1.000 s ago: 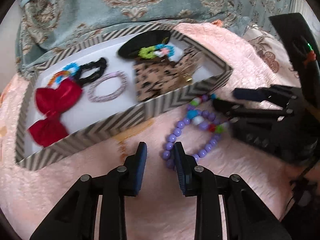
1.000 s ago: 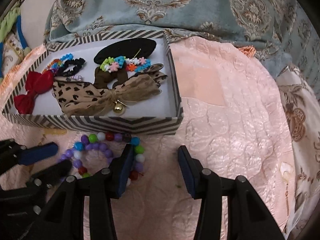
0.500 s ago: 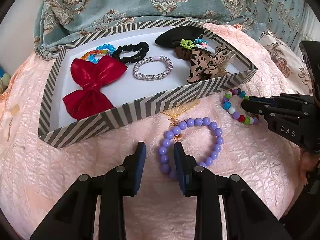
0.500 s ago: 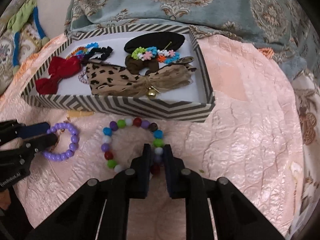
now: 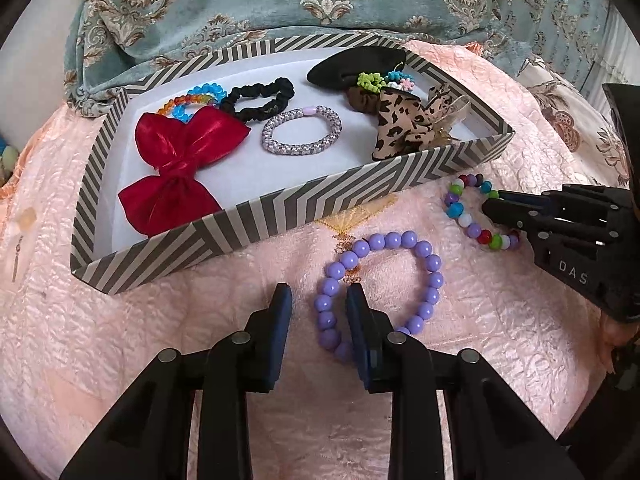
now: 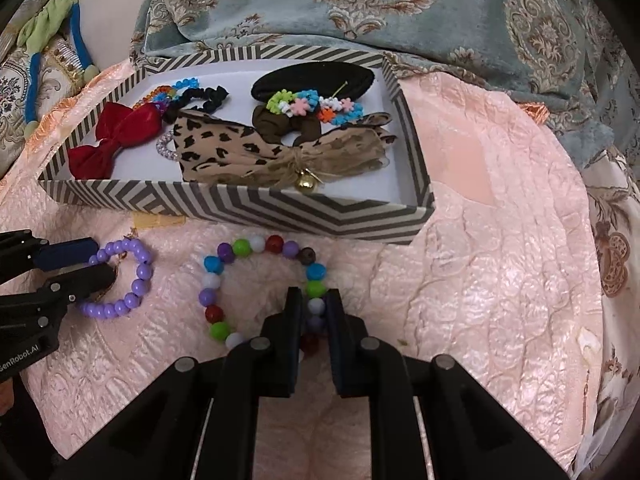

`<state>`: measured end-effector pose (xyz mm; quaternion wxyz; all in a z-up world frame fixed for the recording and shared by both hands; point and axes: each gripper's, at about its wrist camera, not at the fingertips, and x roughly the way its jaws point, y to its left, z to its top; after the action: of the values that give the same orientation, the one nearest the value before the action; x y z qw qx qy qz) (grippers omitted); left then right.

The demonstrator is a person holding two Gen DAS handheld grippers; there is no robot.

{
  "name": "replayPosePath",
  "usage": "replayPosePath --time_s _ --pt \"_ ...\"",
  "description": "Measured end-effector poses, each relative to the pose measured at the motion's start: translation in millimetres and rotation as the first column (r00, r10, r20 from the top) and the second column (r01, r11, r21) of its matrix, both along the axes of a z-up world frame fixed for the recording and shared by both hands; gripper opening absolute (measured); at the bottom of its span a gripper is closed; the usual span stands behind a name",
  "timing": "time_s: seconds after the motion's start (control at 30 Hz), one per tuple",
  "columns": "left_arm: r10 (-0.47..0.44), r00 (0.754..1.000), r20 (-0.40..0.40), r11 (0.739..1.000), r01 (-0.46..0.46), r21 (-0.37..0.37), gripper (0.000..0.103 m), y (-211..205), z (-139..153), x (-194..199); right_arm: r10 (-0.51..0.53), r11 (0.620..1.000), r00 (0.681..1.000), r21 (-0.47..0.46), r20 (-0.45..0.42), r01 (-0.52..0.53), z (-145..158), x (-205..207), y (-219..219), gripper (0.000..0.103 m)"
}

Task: Organize jewelry
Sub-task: 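Lift the purple bracelet with the left gripper while the right lifts the multicolour bracelet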

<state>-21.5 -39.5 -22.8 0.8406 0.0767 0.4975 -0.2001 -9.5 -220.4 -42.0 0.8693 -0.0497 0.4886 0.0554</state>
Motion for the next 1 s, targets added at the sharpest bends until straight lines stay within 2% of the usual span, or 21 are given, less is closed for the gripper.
replayPosePath --time_s 0.3,0.53,0.73,0.87,1.0 --pt "0.006 1.000 0.018 1.000 -0.006 0.020 0.008 -4 0 -2 -0.001 1.000 1.000 -0.006 0.028 0.002 -1 -2 1 0.012" --pt "0.006 1.000 0.021 1.000 -0.006 0.021 0.008 -3 1 -2 -0.014 1.000 1.000 0.014 0.016 0.014 -1 1 -1 0.013" --pt "0.005 1.000 0.023 1.000 -0.005 0.023 0.008 -4 0 -2 -0.004 1.000 1.000 -0.012 0.025 0.004 0 0 3 0.010" --pt "0.006 1.000 0.027 1.000 -0.007 0.026 0.008 -3 1 -2 -0.012 1.000 0.999 -0.020 0.030 0.012 4 -2 6 0.009" --pt "0.010 0.999 0.037 0.999 -0.011 0.037 0.007 -4 3 -3 0.025 1.000 0.998 -0.019 0.051 -0.024 14 -10 16 0.009"
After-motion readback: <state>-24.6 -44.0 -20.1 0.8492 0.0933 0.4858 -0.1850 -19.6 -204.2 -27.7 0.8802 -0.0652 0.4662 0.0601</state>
